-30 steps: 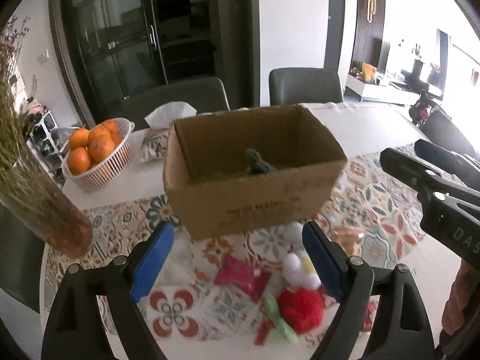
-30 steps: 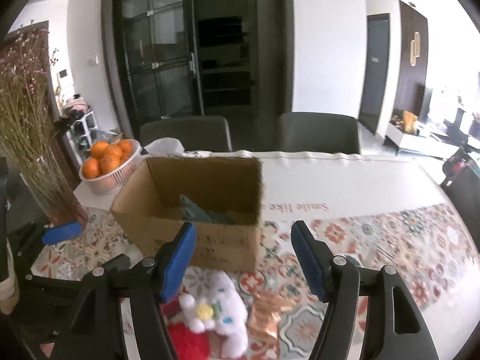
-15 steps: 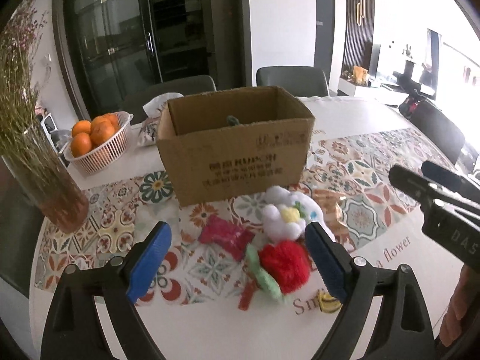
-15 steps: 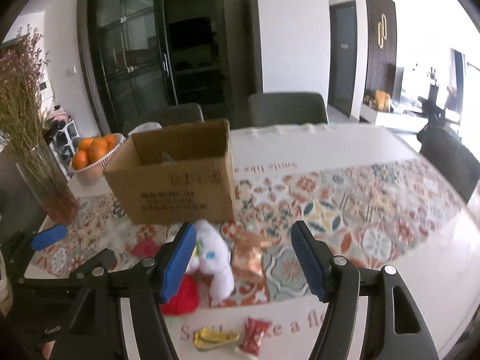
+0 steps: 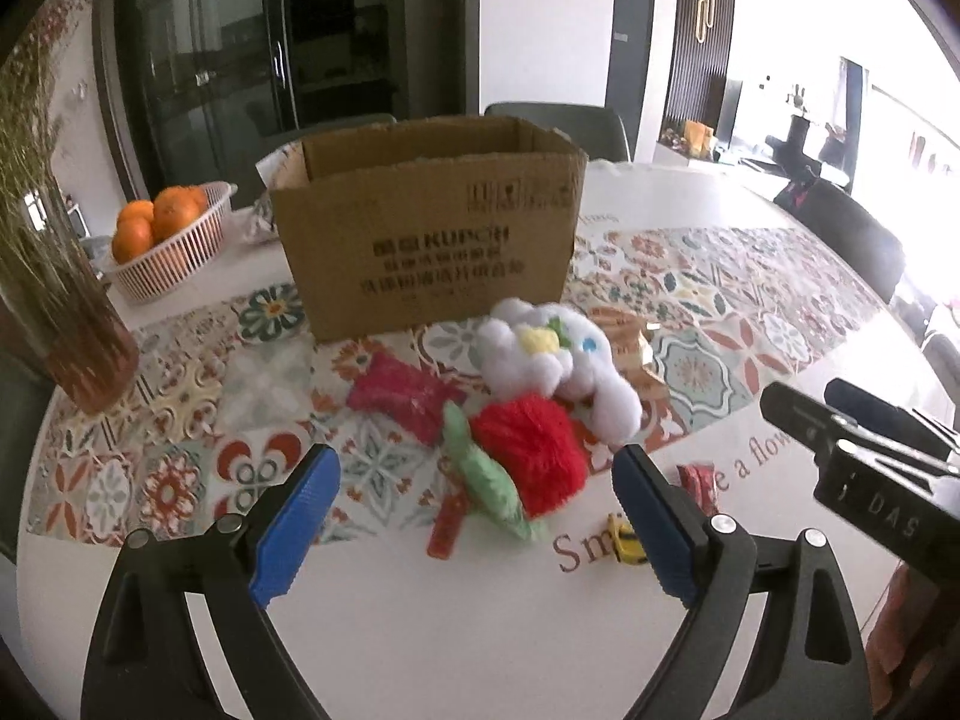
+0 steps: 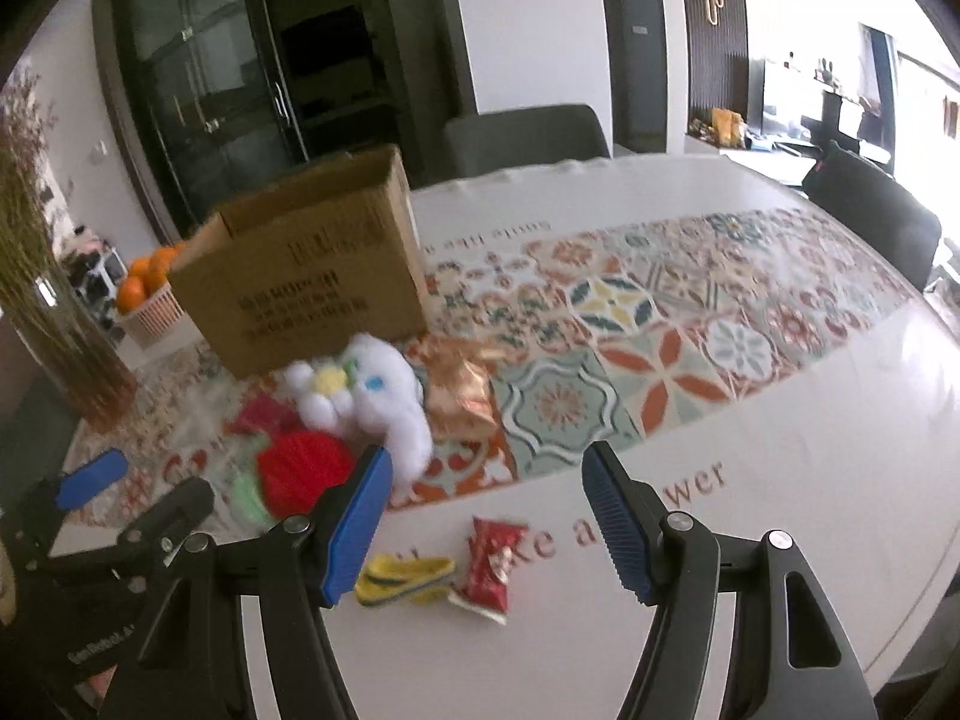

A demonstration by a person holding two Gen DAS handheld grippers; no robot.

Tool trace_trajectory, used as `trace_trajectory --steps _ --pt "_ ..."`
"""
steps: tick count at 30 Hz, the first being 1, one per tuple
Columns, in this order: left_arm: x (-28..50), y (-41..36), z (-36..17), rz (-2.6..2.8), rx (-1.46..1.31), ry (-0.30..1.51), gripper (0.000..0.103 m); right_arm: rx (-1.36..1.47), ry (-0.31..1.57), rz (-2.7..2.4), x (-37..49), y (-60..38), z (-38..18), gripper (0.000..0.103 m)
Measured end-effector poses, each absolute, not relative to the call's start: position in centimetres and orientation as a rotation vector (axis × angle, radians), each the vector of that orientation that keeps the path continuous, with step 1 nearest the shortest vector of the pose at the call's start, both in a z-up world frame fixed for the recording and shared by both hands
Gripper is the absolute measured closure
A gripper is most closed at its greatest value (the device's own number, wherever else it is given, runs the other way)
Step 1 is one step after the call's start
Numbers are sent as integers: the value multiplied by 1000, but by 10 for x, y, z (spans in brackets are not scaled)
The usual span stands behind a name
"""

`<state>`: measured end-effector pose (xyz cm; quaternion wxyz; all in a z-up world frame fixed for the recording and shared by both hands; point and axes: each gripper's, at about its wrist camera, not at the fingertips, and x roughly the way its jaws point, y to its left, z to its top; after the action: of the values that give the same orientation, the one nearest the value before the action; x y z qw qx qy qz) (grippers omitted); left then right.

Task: Organize soft objects
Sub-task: 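Withdraw both tools from the box back toward the remaining soft items, then grasp the red fluffy pom-pom with the left tool while the right tool grasps the red snack packet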

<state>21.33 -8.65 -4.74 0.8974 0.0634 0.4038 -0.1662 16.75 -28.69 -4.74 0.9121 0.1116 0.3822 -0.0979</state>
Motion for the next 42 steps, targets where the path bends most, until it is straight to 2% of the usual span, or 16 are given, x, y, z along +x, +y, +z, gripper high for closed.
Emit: trace_trajectory --steps 20,31,38,42 --pt "240 -105 -103 -400 140 921 10 358 928 -239 175 -299 -115 36" --pt "264 -116 -127 -387 98 983 10 359 950 -246 183 -297 -130 38" --pt "275 -123 -143 -374 99 1016 10 359 986 -250 191 -299 -139 43" --pt "279 -123 -150 -353 101 1016 14 312 982 -257 192 -294 -140 52"
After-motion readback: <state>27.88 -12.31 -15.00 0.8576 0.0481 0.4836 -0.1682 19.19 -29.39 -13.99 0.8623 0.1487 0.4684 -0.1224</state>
